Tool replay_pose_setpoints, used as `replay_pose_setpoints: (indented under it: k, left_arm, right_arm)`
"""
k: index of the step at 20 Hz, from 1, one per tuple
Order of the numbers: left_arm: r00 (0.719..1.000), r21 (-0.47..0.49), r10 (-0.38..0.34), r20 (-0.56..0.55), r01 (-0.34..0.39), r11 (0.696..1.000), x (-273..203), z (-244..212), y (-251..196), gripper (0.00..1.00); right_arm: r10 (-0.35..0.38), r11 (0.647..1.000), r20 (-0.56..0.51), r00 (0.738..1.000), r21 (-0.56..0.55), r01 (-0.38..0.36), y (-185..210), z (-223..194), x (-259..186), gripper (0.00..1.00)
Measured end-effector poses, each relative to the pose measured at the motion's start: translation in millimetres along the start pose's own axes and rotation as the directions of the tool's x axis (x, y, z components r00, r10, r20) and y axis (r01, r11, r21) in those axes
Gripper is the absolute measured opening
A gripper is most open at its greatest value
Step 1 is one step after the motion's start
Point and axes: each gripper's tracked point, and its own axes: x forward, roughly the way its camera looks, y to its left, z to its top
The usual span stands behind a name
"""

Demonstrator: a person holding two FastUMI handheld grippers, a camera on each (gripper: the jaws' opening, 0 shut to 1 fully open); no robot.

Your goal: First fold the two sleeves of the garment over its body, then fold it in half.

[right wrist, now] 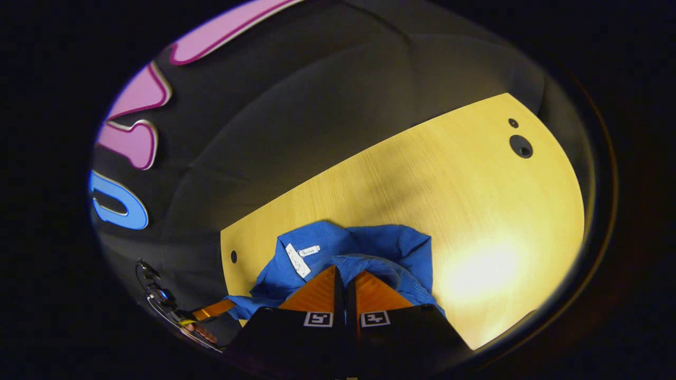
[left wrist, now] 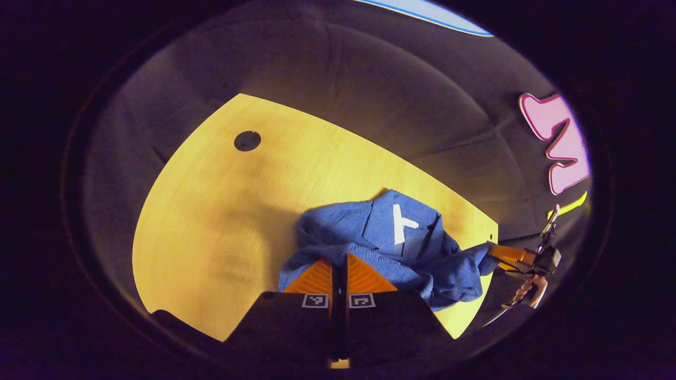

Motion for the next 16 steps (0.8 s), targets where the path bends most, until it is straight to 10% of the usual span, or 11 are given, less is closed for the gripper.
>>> replay_pose_setpoints:
  k: [5, 7, 8, 9, 10, 13, 16]
  left_arm:
    - [0.994, -0.048, -0.090, 0.062, 0.093, 0.995, 26, 20, -9, 0.06]
    - [0.990, -0.062, -0.098, 0.100, 0.105, 0.993, 35, 29, -8, 0.35]
    - [0.991, -0.059, -0.082, 0.107, 0.089, 0.994, 37, 30, -5, 0.54]
    - [0.992, -0.048, -0.063, 0.106, 0.069, 0.996, 41, 30, -1, 0.73]
    - [0.992, -0.041, -0.060, 0.110, 0.065, 0.997, 36, 31, 0, 0.78]
    - [0.980, -0.059, -0.049, 0.193, 0.062, 0.996, 26, 46, 0, 0.83]
    - [0.974, -0.048, -0.026, 0.227, 0.038, 0.998, 9, 42, 0, 0.84]
  right_arm:
    - [0.031, 0.991, 0.022, 0.999, 0.132, -0.034, -9, 26, 32, 0.05]
    - [0.035, 0.990, 0.024, 0.999, 0.137, -0.038, -11, 29, 38, 0.19]
    - [0.044, 0.990, 0.032, 0.998, 0.130, -0.048, -9, 28, 39, 0.11]
    - [0.054, 0.991, 0.043, 0.998, 0.120, -0.059, -7, 29, 44, 0.35]
    - [0.060, 0.991, 0.056, 0.997, 0.115, -0.066, -5, 31, 44, 0.23]
    - [0.077, 0.993, 0.124, 0.989, 0.076, -0.087, -2, 42, 36, 0.92]
    - [0.071, 0.997, 0.189, 0.980, -0.023, -0.068, 0, 46, 21, 0.94]
